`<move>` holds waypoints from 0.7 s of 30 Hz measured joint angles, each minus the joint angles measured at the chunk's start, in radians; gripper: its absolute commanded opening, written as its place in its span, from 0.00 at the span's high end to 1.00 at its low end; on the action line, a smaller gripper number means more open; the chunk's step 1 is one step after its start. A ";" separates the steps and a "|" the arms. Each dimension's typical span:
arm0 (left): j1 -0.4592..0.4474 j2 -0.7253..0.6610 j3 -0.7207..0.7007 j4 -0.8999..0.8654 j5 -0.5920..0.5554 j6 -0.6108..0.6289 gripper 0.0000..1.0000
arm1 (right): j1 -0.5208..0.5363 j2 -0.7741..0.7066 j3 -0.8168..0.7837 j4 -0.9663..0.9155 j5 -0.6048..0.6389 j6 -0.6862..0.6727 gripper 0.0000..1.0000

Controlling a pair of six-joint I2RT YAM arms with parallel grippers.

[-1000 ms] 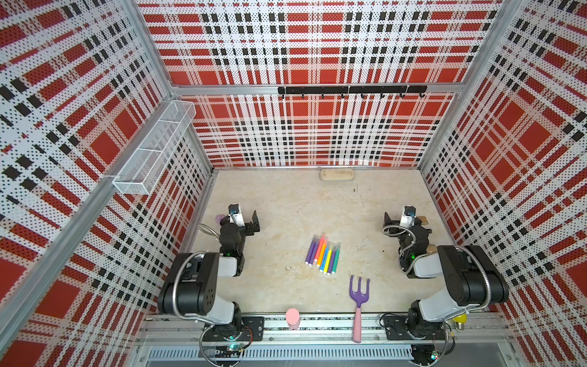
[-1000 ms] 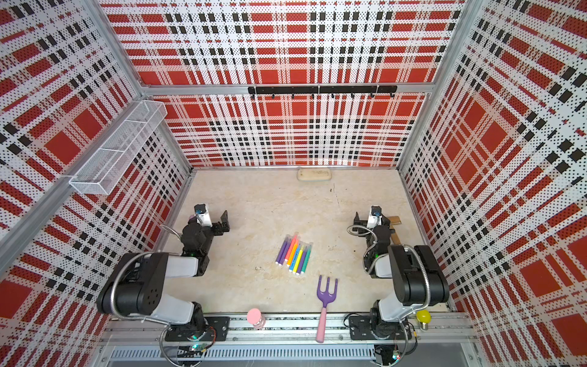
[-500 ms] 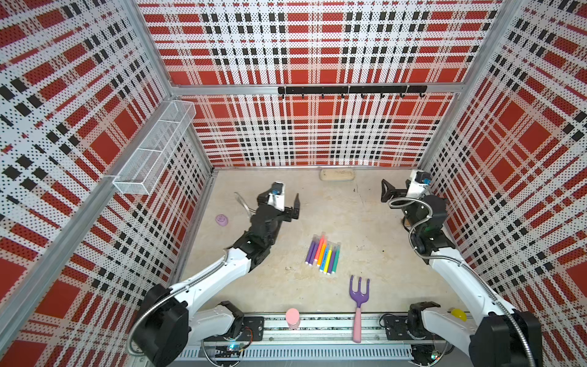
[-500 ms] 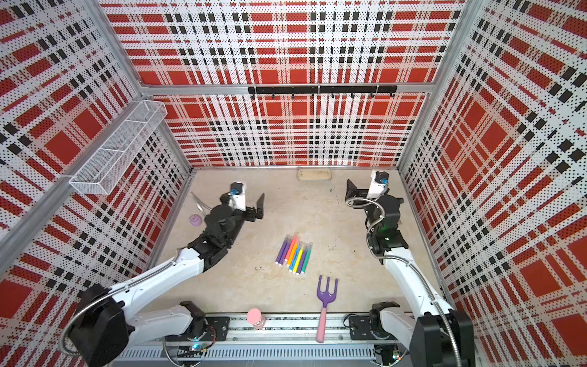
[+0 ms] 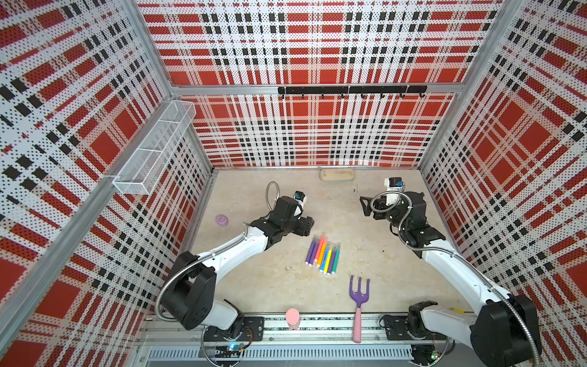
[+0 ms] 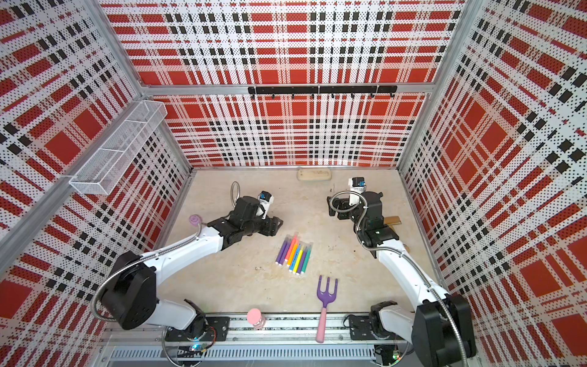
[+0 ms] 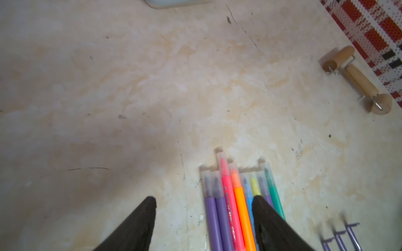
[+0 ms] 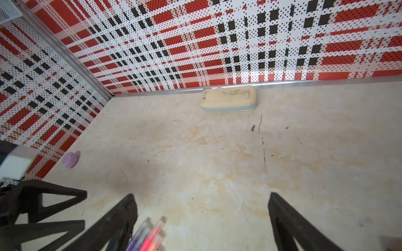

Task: Remove pen caps from pens
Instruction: Pick up the pen from the center of the table.

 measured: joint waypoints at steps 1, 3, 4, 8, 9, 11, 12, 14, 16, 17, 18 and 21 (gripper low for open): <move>-0.004 0.014 0.002 -0.019 0.008 -0.003 0.32 | 0.000 0.005 -0.001 0.000 -0.009 0.001 0.00; -0.012 0.035 -0.009 -0.049 0.025 -0.008 0.33 | 0.000 0.016 -0.007 0.001 -0.024 0.001 0.00; -0.014 0.039 -0.019 -0.058 0.033 -0.008 0.33 | 0.000 0.022 -0.010 0.001 -0.032 0.002 0.00; -0.030 0.039 -0.064 -0.072 0.054 -0.007 0.36 | 0.000 0.075 -0.012 0.009 -0.059 0.006 0.00; -0.035 0.039 -0.072 -0.074 0.057 -0.007 0.37 | 0.000 0.095 -0.012 0.012 -0.066 0.009 0.00; -0.042 0.040 -0.077 -0.078 0.061 -0.006 0.38 | 0.000 0.133 -0.011 0.017 -0.082 0.015 0.01; -0.045 0.041 -0.077 -0.078 0.061 -0.006 0.37 | 0.000 0.151 -0.011 0.020 -0.088 0.020 0.02; -0.053 0.047 -0.077 -0.078 0.058 -0.004 0.35 | 0.000 0.181 -0.011 0.021 -0.100 0.027 0.02; -0.057 0.061 -0.077 -0.079 0.047 -0.004 0.36 | 0.000 0.193 -0.011 0.024 -0.109 0.032 0.02; -0.059 0.072 -0.077 -0.080 0.039 -0.004 0.36 | 0.000 0.194 -0.011 0.029 -0.113 0.033 0.02; -0.061 0.082 -0.077 -0.082 0.033 -0.004 0.36 | 0.000 0.193 -0.011 0.036 -0.116 0.035 0.02; -0.067 0.108 -0.077 -0.088 0.016 -0.005 0.39 | 0.000 0.190 -0.011 0.055 -0.126 0.039 0.02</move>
